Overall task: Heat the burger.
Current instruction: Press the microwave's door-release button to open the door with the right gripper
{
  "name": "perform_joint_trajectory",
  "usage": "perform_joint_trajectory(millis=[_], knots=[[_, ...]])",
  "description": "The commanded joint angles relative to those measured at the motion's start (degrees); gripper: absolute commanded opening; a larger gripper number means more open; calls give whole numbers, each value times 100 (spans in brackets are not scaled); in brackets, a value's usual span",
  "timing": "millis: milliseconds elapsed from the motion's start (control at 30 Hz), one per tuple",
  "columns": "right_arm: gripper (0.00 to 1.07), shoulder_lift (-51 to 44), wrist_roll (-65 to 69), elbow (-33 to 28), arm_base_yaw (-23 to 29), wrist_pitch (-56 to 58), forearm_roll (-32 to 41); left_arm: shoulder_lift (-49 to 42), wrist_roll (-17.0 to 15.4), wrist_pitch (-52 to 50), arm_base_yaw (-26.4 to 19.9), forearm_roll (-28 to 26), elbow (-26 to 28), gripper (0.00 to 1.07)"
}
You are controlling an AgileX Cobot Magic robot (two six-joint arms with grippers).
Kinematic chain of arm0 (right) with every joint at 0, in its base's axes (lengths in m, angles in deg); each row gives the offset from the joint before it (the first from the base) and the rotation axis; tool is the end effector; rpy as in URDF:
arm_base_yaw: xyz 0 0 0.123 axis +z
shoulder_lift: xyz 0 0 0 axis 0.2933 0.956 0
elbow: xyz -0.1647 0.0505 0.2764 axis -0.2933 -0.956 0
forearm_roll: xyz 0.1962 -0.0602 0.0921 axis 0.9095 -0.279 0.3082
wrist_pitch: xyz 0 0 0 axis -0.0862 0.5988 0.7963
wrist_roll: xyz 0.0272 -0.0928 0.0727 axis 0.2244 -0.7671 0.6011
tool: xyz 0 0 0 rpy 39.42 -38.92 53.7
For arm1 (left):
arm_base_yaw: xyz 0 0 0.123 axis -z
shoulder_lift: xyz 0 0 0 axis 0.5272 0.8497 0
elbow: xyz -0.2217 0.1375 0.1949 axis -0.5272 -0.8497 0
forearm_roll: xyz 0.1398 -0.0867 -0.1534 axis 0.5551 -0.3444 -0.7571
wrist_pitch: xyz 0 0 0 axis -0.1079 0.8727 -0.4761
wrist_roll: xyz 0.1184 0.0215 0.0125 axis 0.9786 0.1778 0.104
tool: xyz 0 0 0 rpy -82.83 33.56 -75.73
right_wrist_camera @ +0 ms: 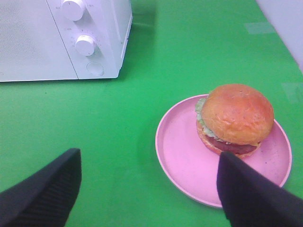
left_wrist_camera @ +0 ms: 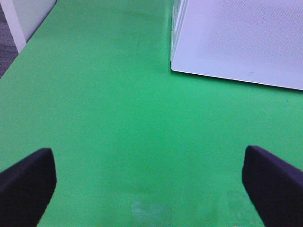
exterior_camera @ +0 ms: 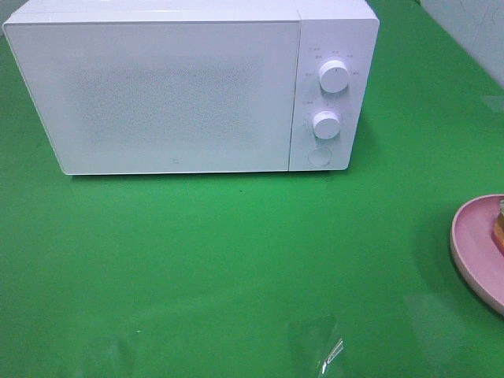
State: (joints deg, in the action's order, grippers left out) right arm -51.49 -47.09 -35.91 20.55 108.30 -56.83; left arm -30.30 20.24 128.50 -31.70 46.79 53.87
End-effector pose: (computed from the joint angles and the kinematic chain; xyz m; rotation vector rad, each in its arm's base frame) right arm -0.0383 -0.0024 0.2590 0.1046 1.9529 0.1509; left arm -0.0468 0.0001 0.2521 -0.1300 2.0446 -0.0817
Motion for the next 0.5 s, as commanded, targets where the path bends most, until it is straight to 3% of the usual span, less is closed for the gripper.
perform_joint_trajectory(millis=[33, 500], knots=[[76, -149, -6, -17, 6, -69, -46, -120, 17, -97, -17, 40, 6, 101], [76, -143, 0, -17, 6, -80, -46, -120, 17, -97, -17, 40, 6, 101]])
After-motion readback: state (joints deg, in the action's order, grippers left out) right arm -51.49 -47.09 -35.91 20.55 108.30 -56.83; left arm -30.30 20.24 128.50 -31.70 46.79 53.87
